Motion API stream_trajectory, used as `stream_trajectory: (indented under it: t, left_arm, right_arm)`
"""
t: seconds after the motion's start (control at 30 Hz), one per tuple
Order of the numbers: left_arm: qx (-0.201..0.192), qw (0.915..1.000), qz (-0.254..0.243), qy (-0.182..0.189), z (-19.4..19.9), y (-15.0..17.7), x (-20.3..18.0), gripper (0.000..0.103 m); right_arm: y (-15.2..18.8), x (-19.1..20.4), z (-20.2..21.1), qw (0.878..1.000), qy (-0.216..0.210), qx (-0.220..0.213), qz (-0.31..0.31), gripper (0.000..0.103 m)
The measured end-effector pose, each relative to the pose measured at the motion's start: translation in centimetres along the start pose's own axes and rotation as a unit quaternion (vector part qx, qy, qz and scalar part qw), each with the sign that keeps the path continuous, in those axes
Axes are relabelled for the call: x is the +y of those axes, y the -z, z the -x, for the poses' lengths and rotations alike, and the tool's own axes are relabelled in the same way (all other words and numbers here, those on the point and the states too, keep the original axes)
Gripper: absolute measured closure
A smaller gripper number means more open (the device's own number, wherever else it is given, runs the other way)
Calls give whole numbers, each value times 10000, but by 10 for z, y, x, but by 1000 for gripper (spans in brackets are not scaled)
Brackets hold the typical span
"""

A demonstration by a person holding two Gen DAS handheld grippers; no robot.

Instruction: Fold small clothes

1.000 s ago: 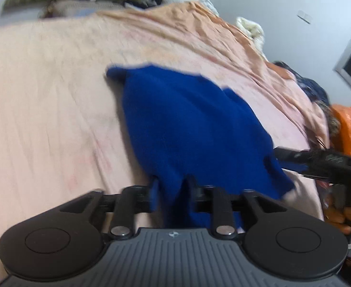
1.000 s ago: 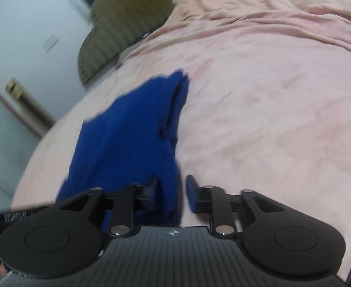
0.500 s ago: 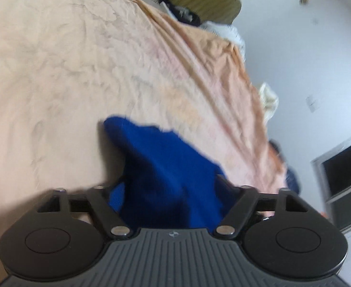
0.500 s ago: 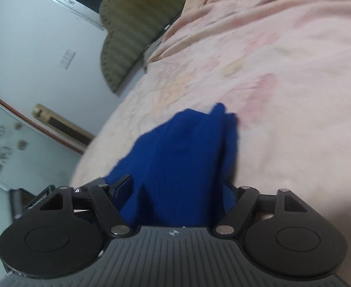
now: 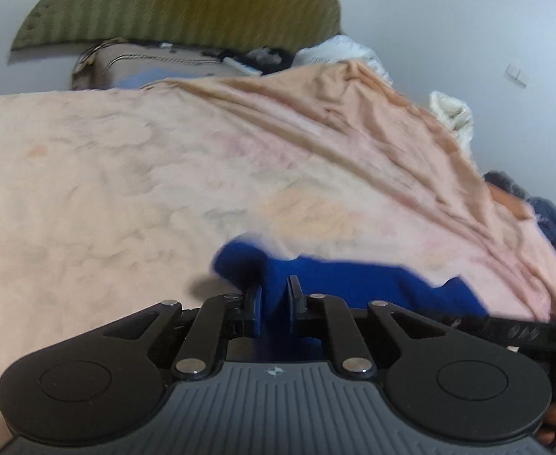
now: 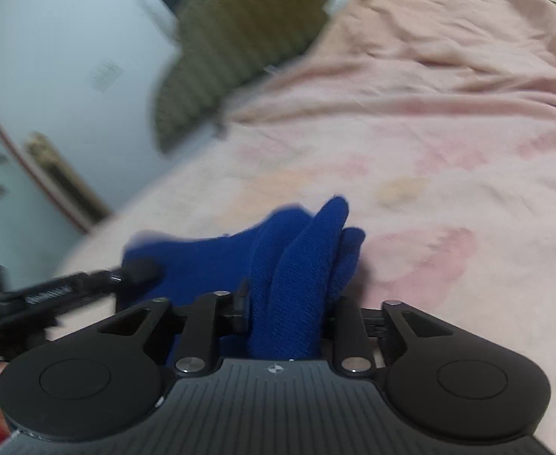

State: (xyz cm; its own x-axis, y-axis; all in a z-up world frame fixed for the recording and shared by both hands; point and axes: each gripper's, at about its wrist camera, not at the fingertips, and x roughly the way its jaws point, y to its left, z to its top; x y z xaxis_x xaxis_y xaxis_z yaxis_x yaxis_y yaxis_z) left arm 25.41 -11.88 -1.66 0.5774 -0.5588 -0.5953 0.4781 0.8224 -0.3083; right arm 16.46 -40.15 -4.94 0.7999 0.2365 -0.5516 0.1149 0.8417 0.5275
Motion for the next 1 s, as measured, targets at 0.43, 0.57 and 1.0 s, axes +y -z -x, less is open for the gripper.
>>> stream_trajectory:
  t: [0.43,0.57,1.0]
  left_arm:
    - [463,9909,608,1108,114,109,-14,37]
    - [742,9805,1122,1436,116,127,-7,43]
    - [818,9937,614,454,156,139,-19,95]
  right_arm:
    - [79,-26,111,9966,-128,2,-809,34]
    - [114,-29,128,9944,-573,285,-847,34]
    - [144,22,153,9977,-498,439,114,86]
